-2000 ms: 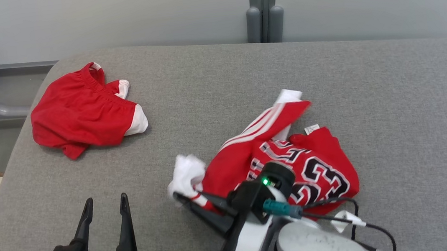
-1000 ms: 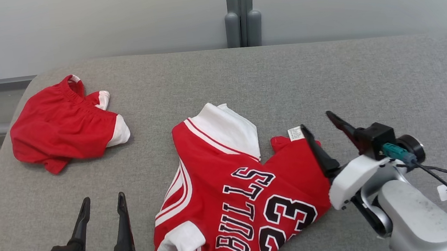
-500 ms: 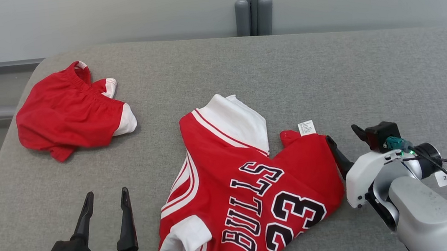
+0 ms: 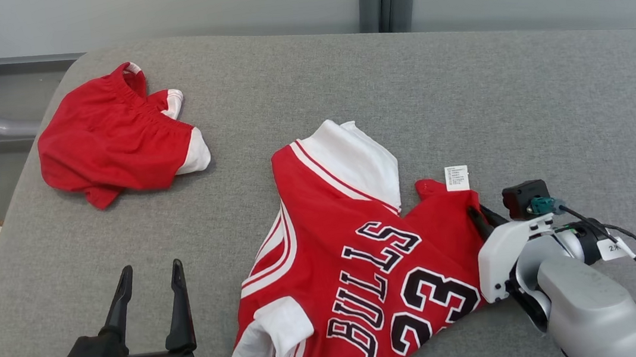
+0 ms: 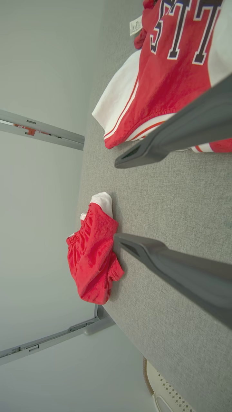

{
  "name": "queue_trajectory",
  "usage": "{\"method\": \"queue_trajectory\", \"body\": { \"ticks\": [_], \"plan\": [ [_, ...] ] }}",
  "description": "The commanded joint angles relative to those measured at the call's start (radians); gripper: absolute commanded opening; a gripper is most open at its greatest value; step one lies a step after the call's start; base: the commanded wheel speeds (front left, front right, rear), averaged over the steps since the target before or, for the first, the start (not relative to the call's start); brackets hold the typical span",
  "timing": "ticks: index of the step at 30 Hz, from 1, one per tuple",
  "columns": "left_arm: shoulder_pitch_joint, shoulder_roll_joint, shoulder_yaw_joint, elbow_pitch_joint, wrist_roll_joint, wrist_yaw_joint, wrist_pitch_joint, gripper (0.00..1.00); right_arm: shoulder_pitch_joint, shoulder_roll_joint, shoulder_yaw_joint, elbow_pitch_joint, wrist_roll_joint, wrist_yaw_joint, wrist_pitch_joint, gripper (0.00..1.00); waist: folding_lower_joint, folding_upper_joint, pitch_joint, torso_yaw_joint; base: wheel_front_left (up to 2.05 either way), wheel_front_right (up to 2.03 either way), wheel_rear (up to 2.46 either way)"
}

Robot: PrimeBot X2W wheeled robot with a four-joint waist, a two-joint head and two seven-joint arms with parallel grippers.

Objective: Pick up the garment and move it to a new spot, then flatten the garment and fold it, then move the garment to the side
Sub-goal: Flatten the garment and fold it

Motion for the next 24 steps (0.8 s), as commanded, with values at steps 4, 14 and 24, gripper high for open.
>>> {"method": "queue_trajectory", "body": {
  "ticks": [4,14,24],
  "plan": [
    [0.005,-0.002,0.011,0.004,-0.005,0.001,0.000,1.00,-0.032,-0.055,-0.016,-0.021,0.040,-0.002,-0.035,0.00,0.0000,0.0000,-0.016,-0.025,0.00,0.00,0.00],
    [0.018,-0.004,0.012,0.002,-0.007,0.002,0.000,1.00,-0.021,-0.240,-0.236,-0.112,0.039,-0.002,-0.043,0.00,0.0000,0.0000,-0.046,-0.077,0.00,0.00,0.00],
    [0.026,-0.006,0.004,0.006,-0.009,0.001,0.000,1.00,0.005,-0.240,-0.403,-0.192,-0.065,-0.002,-0.043,1.00,0.0000,0.0000,-0.055,-0.087,0.00,0.00,0.00]
  ]
}}
